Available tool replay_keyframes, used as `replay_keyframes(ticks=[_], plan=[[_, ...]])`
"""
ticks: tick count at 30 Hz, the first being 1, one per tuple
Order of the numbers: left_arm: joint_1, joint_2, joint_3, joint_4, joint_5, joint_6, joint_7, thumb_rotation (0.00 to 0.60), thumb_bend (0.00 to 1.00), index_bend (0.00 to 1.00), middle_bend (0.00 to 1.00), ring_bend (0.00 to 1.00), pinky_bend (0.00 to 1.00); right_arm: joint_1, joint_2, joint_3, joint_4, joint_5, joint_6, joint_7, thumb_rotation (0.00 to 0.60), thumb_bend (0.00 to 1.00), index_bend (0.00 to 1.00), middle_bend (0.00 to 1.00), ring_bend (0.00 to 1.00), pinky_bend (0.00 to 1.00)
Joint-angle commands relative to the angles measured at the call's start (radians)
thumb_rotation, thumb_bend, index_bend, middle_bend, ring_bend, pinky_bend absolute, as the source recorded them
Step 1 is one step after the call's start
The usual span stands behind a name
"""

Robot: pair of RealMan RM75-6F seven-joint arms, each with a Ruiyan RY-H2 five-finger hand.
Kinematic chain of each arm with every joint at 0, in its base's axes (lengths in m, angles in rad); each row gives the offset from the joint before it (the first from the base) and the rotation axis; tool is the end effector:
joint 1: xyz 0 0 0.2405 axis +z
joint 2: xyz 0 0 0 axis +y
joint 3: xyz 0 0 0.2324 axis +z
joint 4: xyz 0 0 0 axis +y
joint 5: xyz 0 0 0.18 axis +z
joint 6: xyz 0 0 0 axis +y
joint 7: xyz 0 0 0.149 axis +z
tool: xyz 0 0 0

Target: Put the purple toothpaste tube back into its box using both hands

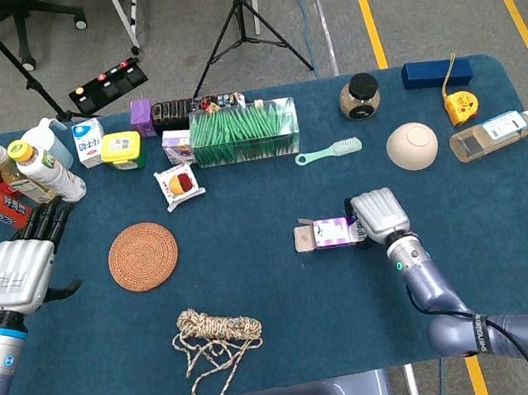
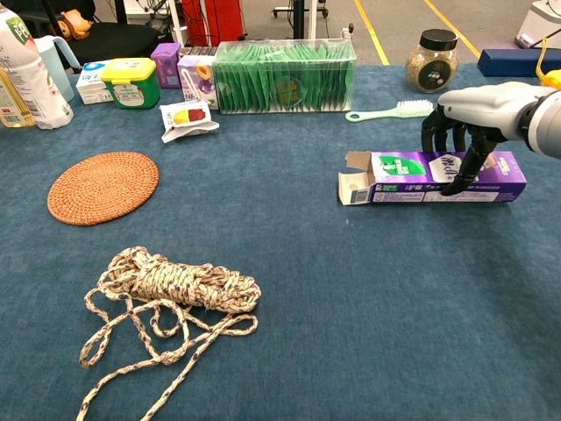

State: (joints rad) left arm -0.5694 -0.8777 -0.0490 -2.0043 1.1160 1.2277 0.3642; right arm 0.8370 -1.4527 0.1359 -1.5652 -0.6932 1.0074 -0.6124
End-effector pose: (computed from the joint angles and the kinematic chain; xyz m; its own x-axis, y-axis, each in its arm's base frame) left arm -0.1729 0.2738 0.1874 0.5625 0.1095 0.8195 0.8228 -0.1716 -0.5418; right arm -0.1541 -0.3423 0.0354 0.5463 -0.3216 0.7734 -0.8374 -0.1884 0.5131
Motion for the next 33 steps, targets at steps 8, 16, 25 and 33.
replay_keyframes(ticks=[8,16,25,33], plan=[[0.019,-0.002,-0.011,0.008,0.010,-0.011,-0.008,0.600,0.12,0.00,0.00,0.00,0.32,0.003,0.057,0.004,-0.056,0.046,-0.038,0.003,0.600,0.38,0.28,0.27,0.29,0.58],[0.067,0.010,0.000,0.010,0.073,0.009,-0.044,0.600,0.12,0.00,0.00,0.00,0.32,-0.039,0.157,0.015,-0.184,-0.023,-0.037,0.100,0.600,0.38,0.28,0.24,0.26,0.47],[0.195,-0.001,0.061,0.076,0.241,0.118,-0.162,0.600,0.06,0.00,0.00,0.00,0.21,-0.205,0.295,-0.074,-0.264,-0.464,0.138,0.262,0.600,0.08,0.27,0.21,0.21,0.38],[0.310,-0.054,0.102,0.196,0.329,0.220,-0.315,0.600,0.04,0.00,0.00,0.00,0.18,-0.343,0.324,-0.148,-0.155,-0.779,0.349,0.424,0.600,0.00,0.24,0.14,0.15,0.33]])
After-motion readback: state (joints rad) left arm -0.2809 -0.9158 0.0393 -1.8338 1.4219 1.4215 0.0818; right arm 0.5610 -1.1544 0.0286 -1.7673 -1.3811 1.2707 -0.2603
